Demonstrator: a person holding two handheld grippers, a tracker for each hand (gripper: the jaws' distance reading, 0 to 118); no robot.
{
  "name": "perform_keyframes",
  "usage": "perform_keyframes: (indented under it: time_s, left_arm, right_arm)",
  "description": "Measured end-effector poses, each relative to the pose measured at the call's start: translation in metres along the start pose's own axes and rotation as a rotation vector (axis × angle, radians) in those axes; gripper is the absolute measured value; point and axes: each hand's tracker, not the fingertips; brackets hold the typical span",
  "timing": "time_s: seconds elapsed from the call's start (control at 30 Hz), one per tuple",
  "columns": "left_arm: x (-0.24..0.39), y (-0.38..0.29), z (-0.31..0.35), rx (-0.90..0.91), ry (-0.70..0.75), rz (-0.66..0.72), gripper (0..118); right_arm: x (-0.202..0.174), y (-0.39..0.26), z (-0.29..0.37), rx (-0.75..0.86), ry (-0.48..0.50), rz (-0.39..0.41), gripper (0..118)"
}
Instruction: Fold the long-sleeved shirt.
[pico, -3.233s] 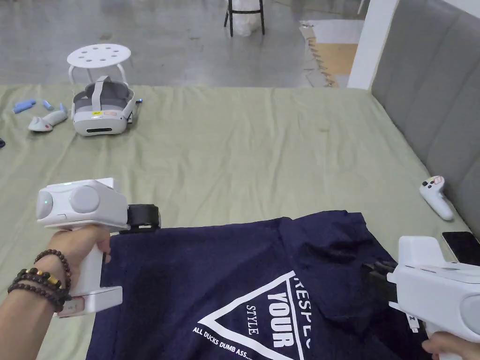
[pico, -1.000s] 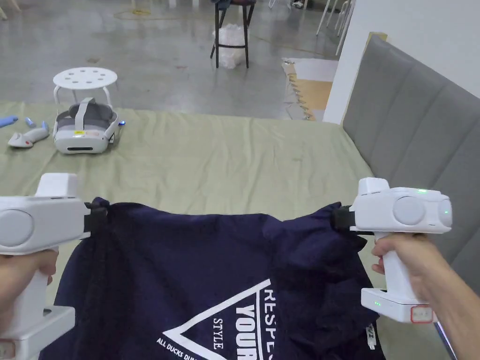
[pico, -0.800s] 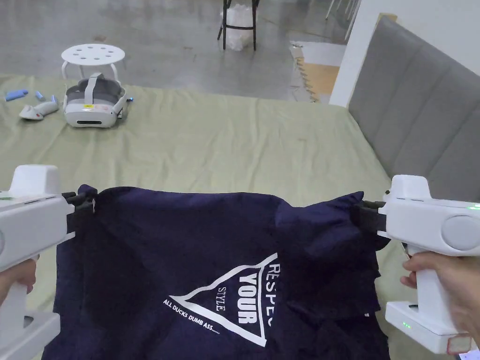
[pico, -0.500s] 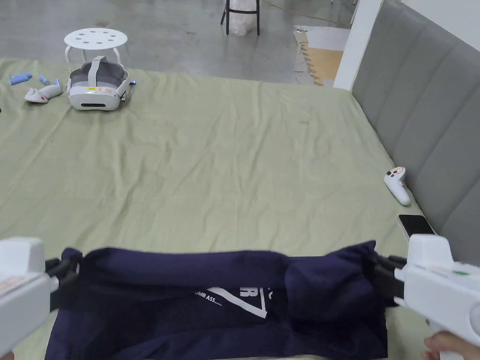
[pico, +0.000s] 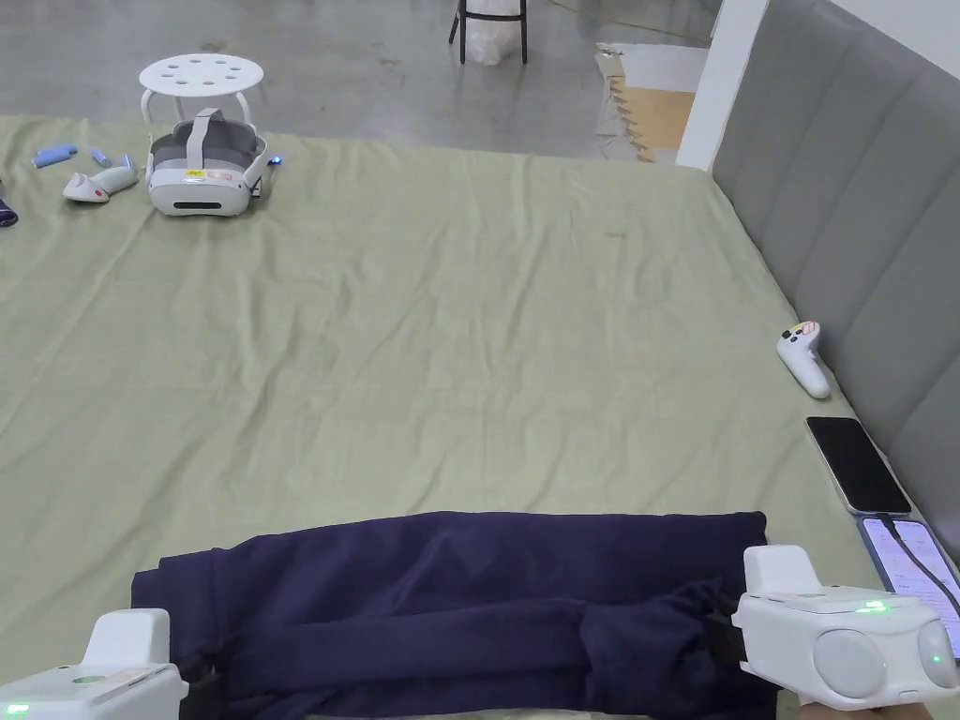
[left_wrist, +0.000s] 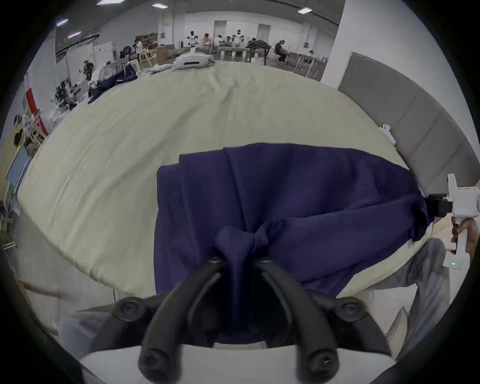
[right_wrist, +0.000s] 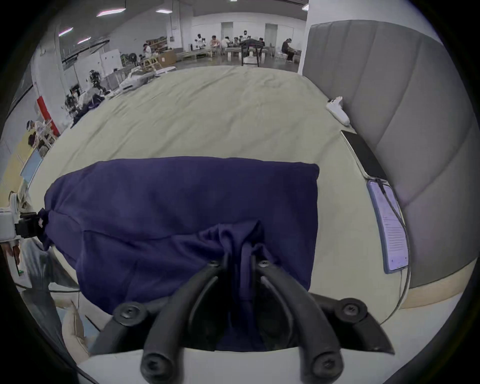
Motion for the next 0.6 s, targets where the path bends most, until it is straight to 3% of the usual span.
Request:
perform_keyframes:
  time_s: [0.03, 0.07, 0.13, 0.17, 0.3, 0.37, 0.4, 0.47, 0.53, 0.6]
  left_arm:
    - [-0.003, 0.002, 0.004, 0.011, -0.030, 0.016, 35]
    - [-0.004, 0.004, 0.009, 0.024, -0.039, 0.032, 58]
    - [-0.006, 0.010, 0.024, 0.037, -0.036, 0.045, 108]
    - [-0.006, 0.014, 0.035, 0.051, -0.031, 0.051, 111]
    - [-0.003, 0.043, 0.084, 0.197, -0.091, 0.076, 108]
    - [0.001, 0.057, 0.103, 0.272, -0.094, 0.054, 106]
    - [0.006, 0.063, 0.112, 0.304, -0.082, 0.036, 100]
    - [0.015, 0.072, 0.125, 0.349, -0.085, 0.012, 58]
    - [0.024, 0.078, 0.126, 0.398, -0.097, 0.002, 7]
    - [0.030, 0.082, 0.123, 0.397, -0.085, 0.012, 4]
  right_arm:
    - [-0.006, 0.001, 0.018, 0.016, -0.003, -0.016, 31]
    - [-0.004, 0.002, 0.023, 0.031, -0.003, -0.029, 53]
    - [-0.001, 0.007, 0.039, 0.082, -0.004, -0.073, 110]
    - [0.001, 0.009, 0.049, 0.110, 0.010, -0.088, 117]
    - [-0.006, 0.032, 0.106, 0.235, 0.041, -0.078, 112]
    - [-0.014, 0.040, 0.129, 0.334, 0.048, -0.044, 96]
    - [-0.019, 0.044, 0.138, 0.372, 0.052, -0.025, 82]
    - [-0.030, 0.051, 0.143, 0.387, 0.036, -0.012, 35]
    - [-0.038, 0.056, 0.143, 0.421, 0.031, -0.001, 5]
    - [-0.042, 0.059, 0.135, 0.433, 0.040, -0.005, 0]
